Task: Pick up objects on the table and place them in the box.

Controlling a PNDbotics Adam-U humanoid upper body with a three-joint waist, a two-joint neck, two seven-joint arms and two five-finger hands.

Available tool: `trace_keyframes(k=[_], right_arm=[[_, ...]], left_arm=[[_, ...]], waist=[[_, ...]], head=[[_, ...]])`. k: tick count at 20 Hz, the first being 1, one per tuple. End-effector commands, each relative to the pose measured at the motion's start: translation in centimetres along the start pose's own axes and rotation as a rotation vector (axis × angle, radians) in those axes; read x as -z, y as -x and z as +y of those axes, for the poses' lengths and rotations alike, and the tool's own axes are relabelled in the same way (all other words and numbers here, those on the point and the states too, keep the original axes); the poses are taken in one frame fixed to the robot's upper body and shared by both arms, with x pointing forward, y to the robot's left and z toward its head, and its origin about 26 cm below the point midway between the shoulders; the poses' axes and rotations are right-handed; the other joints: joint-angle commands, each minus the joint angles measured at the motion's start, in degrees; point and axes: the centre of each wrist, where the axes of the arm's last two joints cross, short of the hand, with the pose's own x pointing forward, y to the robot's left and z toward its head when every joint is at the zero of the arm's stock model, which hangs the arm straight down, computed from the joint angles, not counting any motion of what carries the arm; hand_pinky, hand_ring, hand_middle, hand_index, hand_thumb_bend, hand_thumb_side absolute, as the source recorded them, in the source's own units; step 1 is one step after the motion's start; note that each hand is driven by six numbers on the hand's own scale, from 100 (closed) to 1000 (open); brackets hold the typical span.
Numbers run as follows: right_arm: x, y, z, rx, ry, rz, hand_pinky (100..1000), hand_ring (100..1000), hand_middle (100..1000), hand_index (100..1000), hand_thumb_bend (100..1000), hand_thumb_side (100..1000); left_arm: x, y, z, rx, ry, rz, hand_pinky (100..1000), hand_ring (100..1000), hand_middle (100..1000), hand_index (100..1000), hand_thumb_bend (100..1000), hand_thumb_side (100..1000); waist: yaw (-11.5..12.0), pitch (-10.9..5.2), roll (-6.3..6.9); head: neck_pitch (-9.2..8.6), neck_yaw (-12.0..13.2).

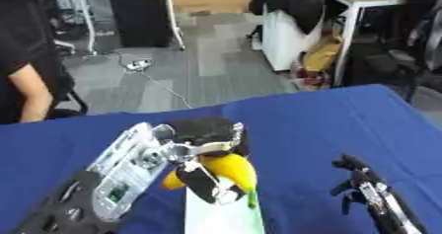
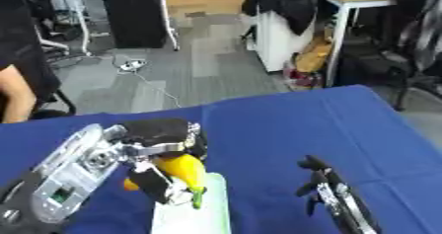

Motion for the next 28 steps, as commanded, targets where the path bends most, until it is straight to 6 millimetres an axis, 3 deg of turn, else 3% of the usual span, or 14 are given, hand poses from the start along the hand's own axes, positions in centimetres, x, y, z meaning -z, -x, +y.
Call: trace_keyframes(k=[1, 14, 21, 28], right_arm=[[0.8, -1.0, -0.3, -0.009, 0.0, -0.039, 315, 553, 835, 960, 100, 897], [0.9, -1.1, -0.1, -0.009, -0.003, -0.046, 315, 553, 834, 959, 100, 897], [1.3, -1.3, 0.1, -0.007, -0.018, -0.055, 314, 553, 834, 961, 100, 899], [1.2, -1.2, 0.2, -0.008, -0.02, -0.048, 313, 552, 834, 963, 100, 901]], left_arm=[[0.0, 0.0, 0.7, 0.03, -0.021, -0.001, 100, 100, 100, 250, 100, 249], [0.5, -0.2, -0.3, 0.026, -0.018, -0.001, 100, 100, 100, 250, 100, 249], [0.5, 1.1, -2.0, 0.008, -0.019, 0.063, 100, 100, 100, 249, 100, 249], [0.6, 2.1, -2.9, 0.035, -0.034, 0.105, 100, 100, 100, 251, 100, 249]], waist=[[-0.04, -0.75, -0.48], [-0.38, 0.05, -1.1], [-1.24, 0.86, -1.25], [-1.58, 1.28, -1.19]], head=[[-1.03, 0.83], [-3.66, 2.73], [-4.73, 3.33], [-4.7, 3.51]])
